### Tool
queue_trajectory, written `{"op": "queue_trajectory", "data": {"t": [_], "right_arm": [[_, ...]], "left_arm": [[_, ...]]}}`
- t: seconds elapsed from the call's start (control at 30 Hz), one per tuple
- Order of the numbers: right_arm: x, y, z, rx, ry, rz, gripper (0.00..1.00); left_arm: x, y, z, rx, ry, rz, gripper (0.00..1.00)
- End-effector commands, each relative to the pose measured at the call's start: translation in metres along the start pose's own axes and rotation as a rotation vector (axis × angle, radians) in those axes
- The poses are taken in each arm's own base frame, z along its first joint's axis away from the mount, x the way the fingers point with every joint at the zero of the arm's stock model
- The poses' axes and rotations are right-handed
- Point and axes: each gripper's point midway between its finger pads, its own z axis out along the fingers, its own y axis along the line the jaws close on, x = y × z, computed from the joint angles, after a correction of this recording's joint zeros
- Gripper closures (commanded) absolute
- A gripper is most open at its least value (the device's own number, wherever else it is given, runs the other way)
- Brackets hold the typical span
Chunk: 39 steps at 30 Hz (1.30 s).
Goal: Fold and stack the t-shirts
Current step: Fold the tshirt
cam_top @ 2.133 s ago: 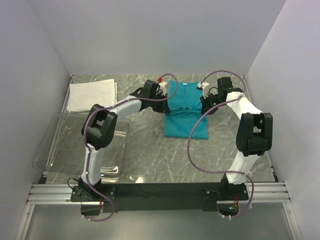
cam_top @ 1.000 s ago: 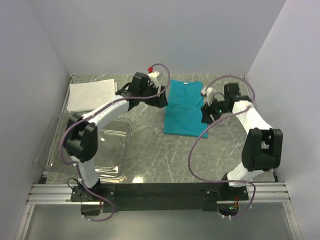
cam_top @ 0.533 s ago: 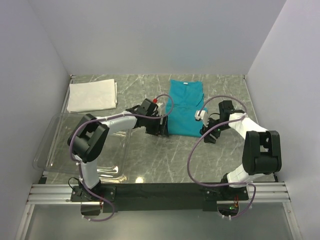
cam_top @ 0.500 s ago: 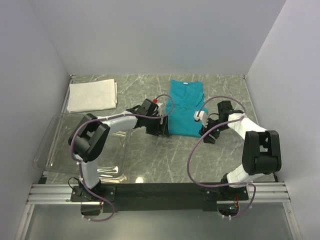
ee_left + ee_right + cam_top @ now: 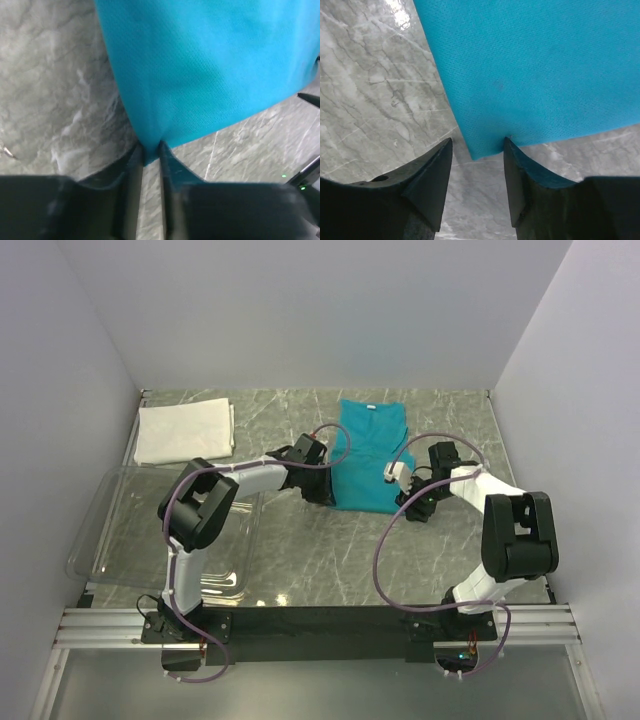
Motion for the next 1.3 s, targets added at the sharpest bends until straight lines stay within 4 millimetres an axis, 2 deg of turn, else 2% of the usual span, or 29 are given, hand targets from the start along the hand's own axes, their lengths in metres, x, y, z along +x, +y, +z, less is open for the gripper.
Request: {"op": "queue_trajectory", "data": {"t": [0.0, 0.07, 0.2, 0.27, 0.3, 0.33, 0.4, 0.47, 0.53, 0.63, 0.67, 0.7, 0.73, 0.77, 0.8, 0.83, 0.9, 1.0, 1.03, 1.07, 1.1, 1.13, 1.17, 1.2, 1.23, 1.27], "right_arm": [[-0.002, -0.006, 0.001, 0.009, 0.004, -0.014, 0.5], [0.001, -0.006, 0.003, 0.002, 0.011, -0.007, 0.54], [0.0, -0.004, 0.007, -0.01, 0.002, 0.011, 0.61], [-0.002, -0.004, 0.006, -0.014, -0.006, 0.021, 0.72], [-0.003, -0.003, 0.006, -0.018, -0.008, 0.02, 0.81], [-0.002, 0.001, 0.005, -0.03, -0.006, 0.02, 0.95], [-0.001, 0.008, 0.001, -0.048, -0.001, 0.017, 1.0], [0.004, 0.029, -0.012, -0.134, 0.027, -0.017, 1.0], [0.013, 0.062, -0.026, -0.261, 0.033, -0.081, 1.0], [0.015, 0.091, -0.049, -0.272, 0.014, -0.156, 1.0], [0.021, 0.105, -0.051, -0.292, 0.017, -0.154, 1.0], [0.023, 0.113, -0.054, -0.297, 0.018, -0.157, 1.0], [0.023, 0.126, -0.063, -0.309, 0.006, -0.163, 1.0], [0.026, 0.137, -0.065, -0.329, 0.004, -0.153, 1.0], [0.026, 0.144, -0.068, -0.337, -0.002, -0.146, 1.0], [0.027, 0.154, -0.073, -0.338, -0.003, -0.134, 1.0], [0.027, 0.162, -0.077, -0.341, -0.011, -0.109, 1.0], [0.018, 0.165, -0.084, -0.321, -0.041, -0.058, 1.0], [0.012, 0.159, -0.085, -0.3, -0.056, -0.045, 1.0], [0.001, 0.147, -0.09, -0.261, -0.083, -0.038, 1.0], [-0.006, 0.14, -0.094, -0.236, -0.097, 0.002, 1.0], [-0.02, 0.121, -0.1, -0.186, -0.127, -0.005, 1.0], [-0.029, 0.11, -0.103, -0.157, -0.149, 0.011, 1.0], [-0.037, 0.1, -0.107, -0.132, -0.166, 0.019, 1.0], [-0.049, 0.076, -0.117, -0.07, -0.194, 0.057, 1.0], [-0.056, 0.065, -0.121, -0.045, -0.211, 0.073, 1.0]], "left_arm": [[0.003, -0.004, 0.0, 0.004, 0.019, 0.006, 0.85], [0.005, -0.007, -0.001, 0.022, 0.023, 0.009, 0.96], [0.006, -0.015, -0.002, 0.07, 0.03, 0.017, 0.99], [0.006, -0.021, -0.004, 0.095, 0.033, 0.018, 0.99], [0.007, -0.022, -0.004, 0.104, 0.037, 0.014, 0.99], [0.009, -0.022, -0.005, 0.109, 0.041, 0.011, 0.99], [0.015, -0.024, -0.009, 0.121, 0.057, 0.006, 0.99], [0.02, -0.025, -0.017, 0.127, 0.071, -0.005, 1.0], [0.04, -0.023, -0.023, 0.136, 0.126, -0.025, 1.0], [0.07, -0.026, -0.042, 0.142, 0.174, -0.022, 0.99], [0.08, -0.037, -0.054, 0.161, 0.18, -0.004, 1.0], [0.097, -0.033, -0.058, 0.149, 0.209, -0.011, 1.0], [0.108, -0.042, -0.07, 0.168, 0.22, 0.002, 1.0], [0.123, -0.038, -0.074, 0.159, 0.247, -0.022, 1.0], [0.131, -0.041, -0.08, 0.161, 0.256, -0.026, 1.0], [0.138, -0.052, -0.092, 0.189, 0.255, -0.009, 0.99], [0.148, -0.054, -0.103, 0.181, 0.269, -0.022, 0.99], [0.135, -0.068, -0.123, 0.193, 0.226, 0.002, 1.0], [0.128, -0.071, -0.126, 0.19, 0.209, 0.012, 1.0], [0.108, -0.08, -0.13, 0.203, 0.171, 0.03, 1.0], [0.101, -0.081, -0.13, 0.194, 0.168, 0.032, 0.99], [0.088, -0.077, -0.126, 0.178, 0.158, 0.021, 1.0], [0.065, -0.087, -0.13, 0.197, 0.114, 0.047, 1.0], [0.054, -0.087, -0.13, 0.192, 0.102, 0.048, 1.0], [0.038, -0.078, -0.123, 0.175, 0.092, 0.031, 1.0], [0.013, -0.087, -0.128, 0.195, 0.042, 0.057, 1.0]]}}
